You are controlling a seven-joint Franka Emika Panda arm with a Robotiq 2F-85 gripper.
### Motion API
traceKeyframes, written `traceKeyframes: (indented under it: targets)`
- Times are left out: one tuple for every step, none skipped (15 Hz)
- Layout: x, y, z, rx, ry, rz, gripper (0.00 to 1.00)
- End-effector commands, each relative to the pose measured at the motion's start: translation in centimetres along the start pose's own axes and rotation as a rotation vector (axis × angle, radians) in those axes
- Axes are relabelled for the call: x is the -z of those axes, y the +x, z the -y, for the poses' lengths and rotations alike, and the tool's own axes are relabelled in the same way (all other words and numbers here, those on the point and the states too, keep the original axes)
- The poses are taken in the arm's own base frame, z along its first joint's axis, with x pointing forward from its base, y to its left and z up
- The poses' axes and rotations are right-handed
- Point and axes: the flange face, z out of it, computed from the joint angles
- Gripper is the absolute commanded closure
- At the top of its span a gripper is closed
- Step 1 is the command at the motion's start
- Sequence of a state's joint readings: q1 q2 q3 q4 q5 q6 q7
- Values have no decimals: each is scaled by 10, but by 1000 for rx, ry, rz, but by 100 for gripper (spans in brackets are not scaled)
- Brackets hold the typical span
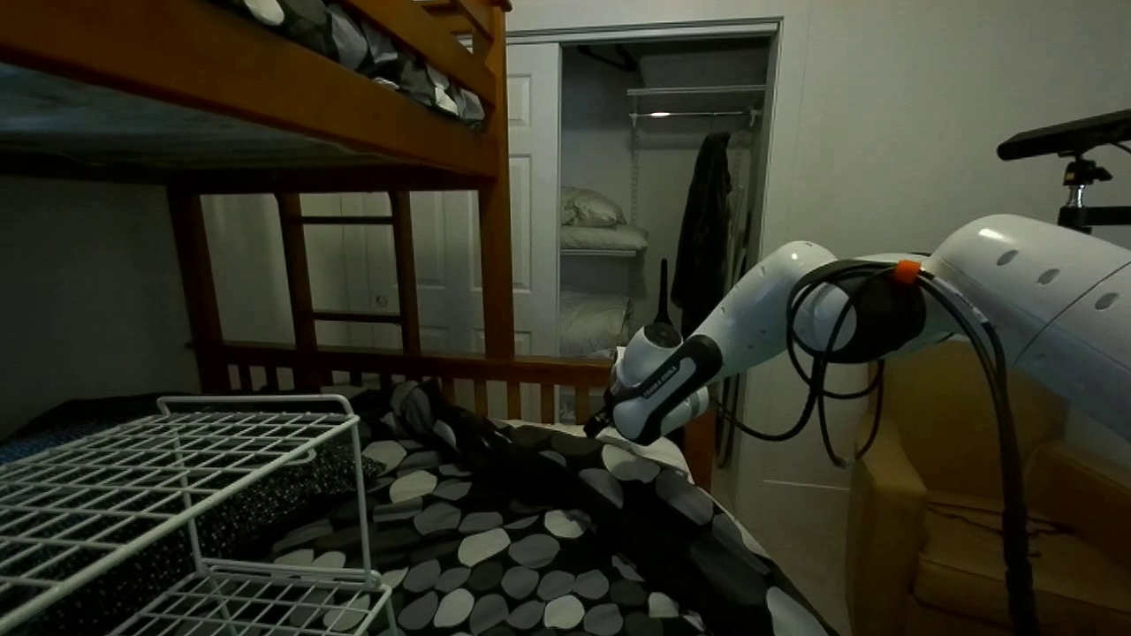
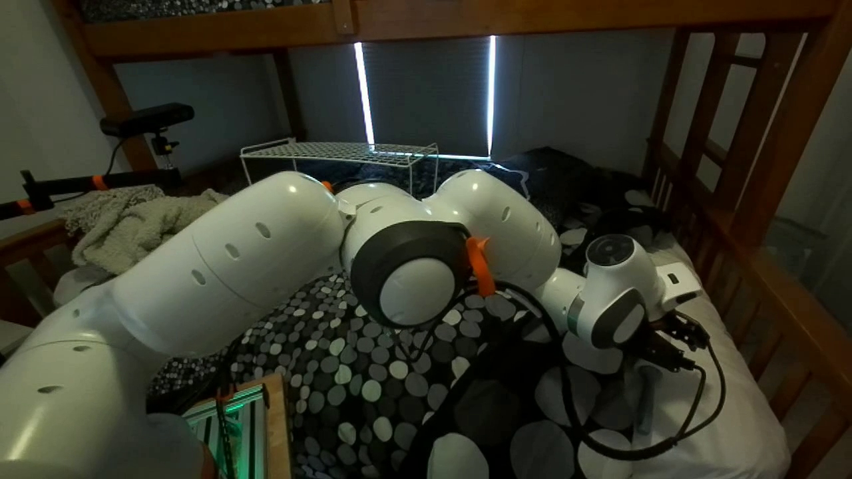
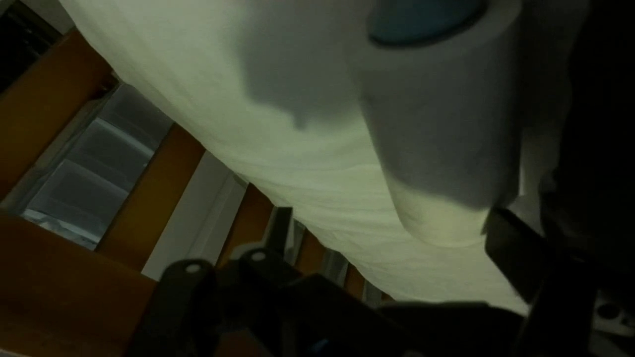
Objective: Move the object forward and cover it with the blanket
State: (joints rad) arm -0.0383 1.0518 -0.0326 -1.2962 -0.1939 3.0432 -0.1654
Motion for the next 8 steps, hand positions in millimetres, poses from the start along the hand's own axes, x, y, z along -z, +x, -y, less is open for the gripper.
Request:
traceKeyframes:
  targets:
    - [17,23,-9,-45,-38,12,0]
    - [27,31,-13,-58,-66,34,0]
    - [36,38,-13,-65,-70,49,0]
    - [44,46,-13,-73,-70,54,0]
    - [53,53,-12,-88,-63,67,0]
    - [65,61,-10,-110,-66,99,0]
    - [75,68,-4,-119,-38,123,0]
    - [86,72,4,-128,11,184,0]
